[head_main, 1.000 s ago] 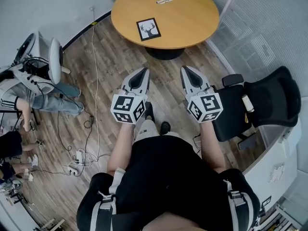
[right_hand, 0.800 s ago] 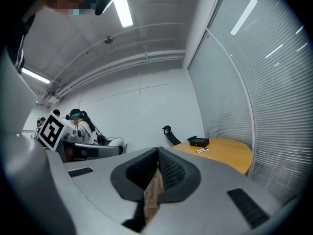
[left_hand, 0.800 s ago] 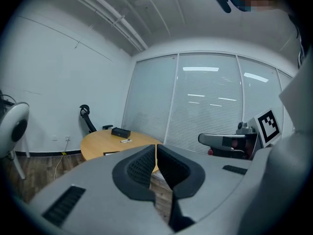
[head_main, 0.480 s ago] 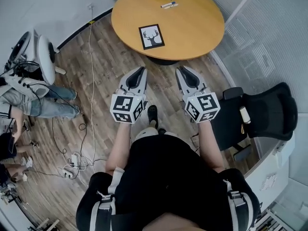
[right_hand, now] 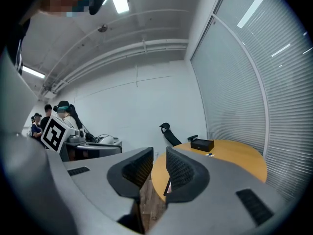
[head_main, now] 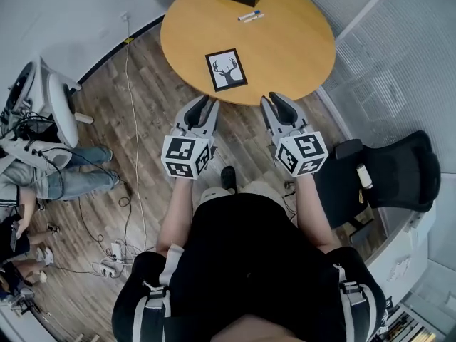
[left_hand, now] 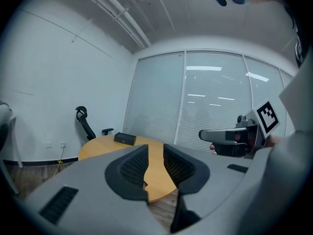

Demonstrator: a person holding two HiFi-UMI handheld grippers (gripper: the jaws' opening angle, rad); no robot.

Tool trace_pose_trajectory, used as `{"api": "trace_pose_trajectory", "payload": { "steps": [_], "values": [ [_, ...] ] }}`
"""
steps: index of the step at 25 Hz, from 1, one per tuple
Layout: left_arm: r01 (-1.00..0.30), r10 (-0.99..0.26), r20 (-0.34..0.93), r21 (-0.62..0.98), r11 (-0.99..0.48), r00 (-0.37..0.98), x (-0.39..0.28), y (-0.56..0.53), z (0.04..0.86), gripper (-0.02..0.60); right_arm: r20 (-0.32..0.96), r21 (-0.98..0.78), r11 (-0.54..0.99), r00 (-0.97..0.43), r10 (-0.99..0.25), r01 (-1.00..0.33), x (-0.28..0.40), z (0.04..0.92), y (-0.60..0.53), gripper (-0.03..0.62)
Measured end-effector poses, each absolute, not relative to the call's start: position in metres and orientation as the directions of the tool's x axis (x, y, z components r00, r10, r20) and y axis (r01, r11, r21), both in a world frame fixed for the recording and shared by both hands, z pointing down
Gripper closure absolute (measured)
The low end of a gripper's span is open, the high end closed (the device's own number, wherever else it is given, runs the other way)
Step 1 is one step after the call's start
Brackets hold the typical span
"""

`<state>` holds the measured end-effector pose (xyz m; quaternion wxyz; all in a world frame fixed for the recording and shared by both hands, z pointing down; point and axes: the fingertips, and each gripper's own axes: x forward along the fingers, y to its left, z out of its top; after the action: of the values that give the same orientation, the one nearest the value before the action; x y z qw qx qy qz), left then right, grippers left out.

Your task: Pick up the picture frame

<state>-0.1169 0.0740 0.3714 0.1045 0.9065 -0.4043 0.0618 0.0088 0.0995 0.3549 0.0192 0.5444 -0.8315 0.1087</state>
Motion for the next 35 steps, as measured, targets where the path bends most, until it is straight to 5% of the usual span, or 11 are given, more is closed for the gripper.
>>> {"api": "trace_pose_trajectory", "payload": {
  "steps": [16,35],
  "values": [
    [-0.752,-0.705,0.262,0.215,-0.623,0.659,-0.088,-0.036,0.412,0.465,0.210,-0.221,0.376,-0.420,-0.883,-0.900,0.033,0.395,-0.016,0.485],
    [-0.890,-0.818,0.357,0.247,-0.383,0.451,-0.048,-0.191,0.445,0.462,0.318,-0.269,0.551,-0.613,-0.724,-0.790,0.072,0.442,-0.203,0.483]
  ]
}}
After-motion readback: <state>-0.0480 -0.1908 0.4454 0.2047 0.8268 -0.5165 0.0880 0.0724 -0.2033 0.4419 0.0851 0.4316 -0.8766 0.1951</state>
